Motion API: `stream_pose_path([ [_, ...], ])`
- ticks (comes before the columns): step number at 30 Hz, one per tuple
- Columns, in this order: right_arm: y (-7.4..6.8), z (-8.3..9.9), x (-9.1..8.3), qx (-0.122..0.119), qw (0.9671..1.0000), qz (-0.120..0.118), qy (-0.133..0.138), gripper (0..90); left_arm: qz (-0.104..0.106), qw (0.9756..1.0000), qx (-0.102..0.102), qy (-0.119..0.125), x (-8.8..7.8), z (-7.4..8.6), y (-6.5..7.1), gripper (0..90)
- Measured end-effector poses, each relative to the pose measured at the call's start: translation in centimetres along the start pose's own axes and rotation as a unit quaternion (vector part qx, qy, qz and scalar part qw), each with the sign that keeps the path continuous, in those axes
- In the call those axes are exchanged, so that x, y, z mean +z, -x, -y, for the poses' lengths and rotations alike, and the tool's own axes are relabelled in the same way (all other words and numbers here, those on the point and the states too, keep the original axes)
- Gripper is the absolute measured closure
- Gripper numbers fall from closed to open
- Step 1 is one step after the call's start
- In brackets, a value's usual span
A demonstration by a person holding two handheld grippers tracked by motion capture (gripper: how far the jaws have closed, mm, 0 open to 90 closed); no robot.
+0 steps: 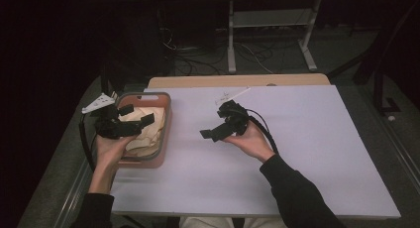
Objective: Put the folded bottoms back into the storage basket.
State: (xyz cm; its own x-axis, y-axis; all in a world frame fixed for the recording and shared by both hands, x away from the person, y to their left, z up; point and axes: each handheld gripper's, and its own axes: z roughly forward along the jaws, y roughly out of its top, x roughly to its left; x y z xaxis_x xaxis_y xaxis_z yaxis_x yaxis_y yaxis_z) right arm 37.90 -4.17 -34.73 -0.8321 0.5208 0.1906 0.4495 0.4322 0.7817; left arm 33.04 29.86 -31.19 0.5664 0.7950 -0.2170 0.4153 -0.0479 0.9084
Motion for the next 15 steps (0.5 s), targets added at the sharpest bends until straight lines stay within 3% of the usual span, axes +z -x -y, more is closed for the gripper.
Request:
stream_pose_path([
  [15, 0.6, 2.7, -3.1, 0.007, 0.9998, 0.014, 0.011, 0.0, 0.023, 0.9995, 0.022, -0.009, 0.7, 0.9, 2.9, 0.0],
])
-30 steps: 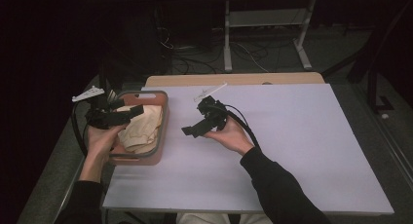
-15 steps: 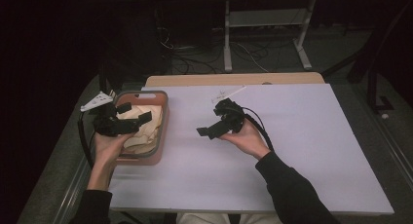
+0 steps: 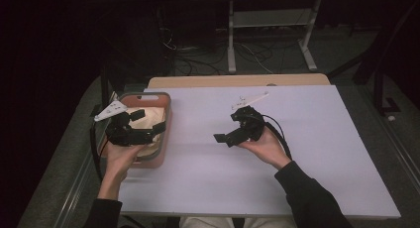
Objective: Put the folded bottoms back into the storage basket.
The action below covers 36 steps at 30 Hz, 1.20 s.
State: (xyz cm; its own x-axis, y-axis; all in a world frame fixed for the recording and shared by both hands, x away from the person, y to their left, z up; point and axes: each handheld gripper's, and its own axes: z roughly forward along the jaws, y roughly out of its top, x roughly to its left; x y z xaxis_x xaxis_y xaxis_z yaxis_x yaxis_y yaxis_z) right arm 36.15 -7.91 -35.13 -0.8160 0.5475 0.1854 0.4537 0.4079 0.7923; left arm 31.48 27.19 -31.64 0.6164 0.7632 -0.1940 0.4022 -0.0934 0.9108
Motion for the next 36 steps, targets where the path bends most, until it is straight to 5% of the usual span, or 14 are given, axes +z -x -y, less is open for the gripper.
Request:
stream_pose_path([
  [36, 1.5, 6.4, -4.9, 0.032, 0.9984, 0.044, 0.018, 0.0, 0.009, 0.9994, 0.033, -0.003, 0.3, 3.3, 2.4, 0.0],
])
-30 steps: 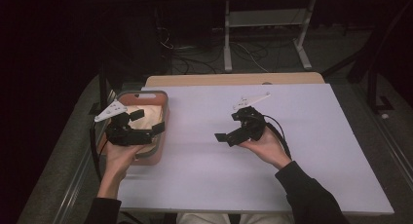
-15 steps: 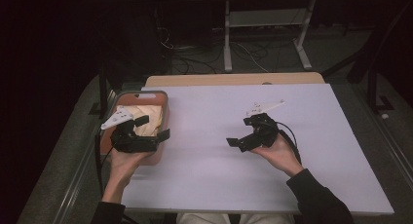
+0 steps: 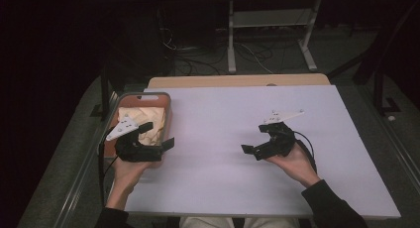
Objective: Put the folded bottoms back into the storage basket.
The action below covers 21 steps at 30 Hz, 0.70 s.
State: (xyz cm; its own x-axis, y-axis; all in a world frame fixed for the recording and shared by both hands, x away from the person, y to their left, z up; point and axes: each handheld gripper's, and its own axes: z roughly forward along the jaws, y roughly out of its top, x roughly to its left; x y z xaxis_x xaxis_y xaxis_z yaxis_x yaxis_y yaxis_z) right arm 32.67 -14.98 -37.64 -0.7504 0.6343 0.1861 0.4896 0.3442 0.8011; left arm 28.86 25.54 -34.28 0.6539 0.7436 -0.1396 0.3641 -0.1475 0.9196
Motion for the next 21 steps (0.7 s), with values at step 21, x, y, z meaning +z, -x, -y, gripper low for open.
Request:
stream_pose_path([
  [21, 0.7, 3.3, -3.1, 0.019, 0.9992, 0.019, 0.029, 0.0, 0.013, 0.9999, 0.006, -0.007, 0.2, 2.8, 1.1, 0.0],
])
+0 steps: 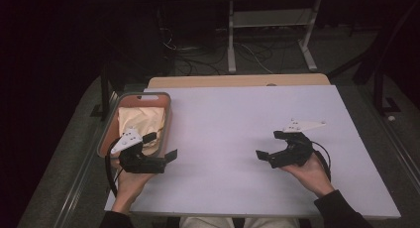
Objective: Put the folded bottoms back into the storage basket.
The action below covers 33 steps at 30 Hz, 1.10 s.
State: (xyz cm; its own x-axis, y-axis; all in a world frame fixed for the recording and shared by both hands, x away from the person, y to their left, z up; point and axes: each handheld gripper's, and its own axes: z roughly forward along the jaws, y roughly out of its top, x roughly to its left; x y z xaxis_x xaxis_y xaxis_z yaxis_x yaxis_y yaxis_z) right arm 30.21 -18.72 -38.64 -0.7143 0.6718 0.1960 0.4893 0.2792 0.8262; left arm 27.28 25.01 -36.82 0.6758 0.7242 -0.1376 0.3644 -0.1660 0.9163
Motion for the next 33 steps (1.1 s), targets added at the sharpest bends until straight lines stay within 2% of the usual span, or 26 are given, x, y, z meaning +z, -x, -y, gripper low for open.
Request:
stream_pose_path([
  [4, 0.2, 0.6, -0.4, 0.003, 1.0, 0.003, 0.003, 0.0, 0.0, 0.9999, 0.013, -0.009, 0.3, 0.5, 0.4, 0.0],
  [12, 0.7, 1.9, -1.5, 0.012, 0.9998, 0.011, 0.012, 0.0, 0.009, 0.9998, 0.018, -0.005, 0.3, 1.8, 1.0, 0.0],
  [33, 1.9, 5.8, -4.9, 0.028, 0.9977, 0.044, 0.043, 0.0, 0.02, 0.9992, 0.027, -0.023, 1.0, 2.5, 1.5, 0.0],
])
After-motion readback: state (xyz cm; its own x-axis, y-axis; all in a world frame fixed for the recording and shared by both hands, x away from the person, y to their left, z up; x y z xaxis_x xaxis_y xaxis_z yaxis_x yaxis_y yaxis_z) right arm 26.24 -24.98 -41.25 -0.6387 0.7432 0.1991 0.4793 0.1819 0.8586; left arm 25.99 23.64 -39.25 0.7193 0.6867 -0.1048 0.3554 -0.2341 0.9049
